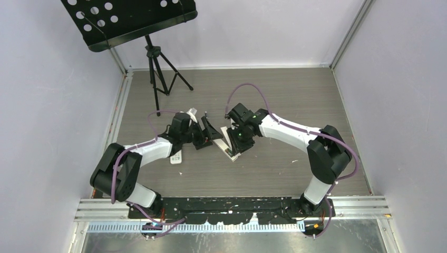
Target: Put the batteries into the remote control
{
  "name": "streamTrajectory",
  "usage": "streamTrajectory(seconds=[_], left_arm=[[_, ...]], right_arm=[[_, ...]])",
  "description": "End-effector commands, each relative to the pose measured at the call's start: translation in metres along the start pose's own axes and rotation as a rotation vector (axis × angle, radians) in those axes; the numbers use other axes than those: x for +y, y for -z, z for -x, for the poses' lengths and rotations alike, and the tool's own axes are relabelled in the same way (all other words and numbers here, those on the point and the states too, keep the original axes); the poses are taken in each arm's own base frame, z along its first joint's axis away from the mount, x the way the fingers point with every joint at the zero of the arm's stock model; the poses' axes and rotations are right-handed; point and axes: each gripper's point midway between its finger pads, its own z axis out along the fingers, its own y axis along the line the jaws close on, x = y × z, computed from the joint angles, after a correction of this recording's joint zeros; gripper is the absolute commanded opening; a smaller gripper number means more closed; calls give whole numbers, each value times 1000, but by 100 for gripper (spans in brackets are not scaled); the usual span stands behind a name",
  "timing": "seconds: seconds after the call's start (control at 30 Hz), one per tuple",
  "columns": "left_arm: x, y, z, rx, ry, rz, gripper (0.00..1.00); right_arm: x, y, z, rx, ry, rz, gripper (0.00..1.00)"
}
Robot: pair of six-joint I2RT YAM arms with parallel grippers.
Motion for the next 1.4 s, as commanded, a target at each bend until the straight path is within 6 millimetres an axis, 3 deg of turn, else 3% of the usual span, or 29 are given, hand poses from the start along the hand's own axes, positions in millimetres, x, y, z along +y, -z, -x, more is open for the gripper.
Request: streamTrajectory(seconds=[0.0,0.23,0.37,0.6,0.73,0.77,0.8,0.87,1.0,1.07,1.17,1.37], left_arm=[[-24,-9,12,-38,-6,-75,75],[-28,-14,12,-36,28,-92,67],[-25,-17,11,-31,42,-83,58],[-23,-21,9,-18,56,-81,35],[-26,-23,10,-12,57,-91,13],[-27,-23,10,-10,55,-95,6],[-29,-23,11,-10,48,-104,0],[-36,-22,13,-9,12,-130,0],[-45,-14,24,-29,-123,-171,0],[-58,-5,31,-38,-187,-239,0],[-93,19,34,-30,-301,-412,0],[-153,67,23,-6,-505,-687,0]], right_arm=[[28,18,13,-75,7,146,28],[43,21,10,-79,30,223,28],[50,23,9,-83,42,262,28],[54,22,8,-85,46,288,28],[54,22,9,-90,48,289,28],[53,21,10,-92,45,283,30],[52,21,10,-95,42,276,38],[49,22,12,-111,30,258,58],[49,47,28,-213,-31,276,78],[50,60,35,-267,-63,305,81],[48,78,43,-360,-102,331,81],[58,115,54,-555,-96,452,81]])
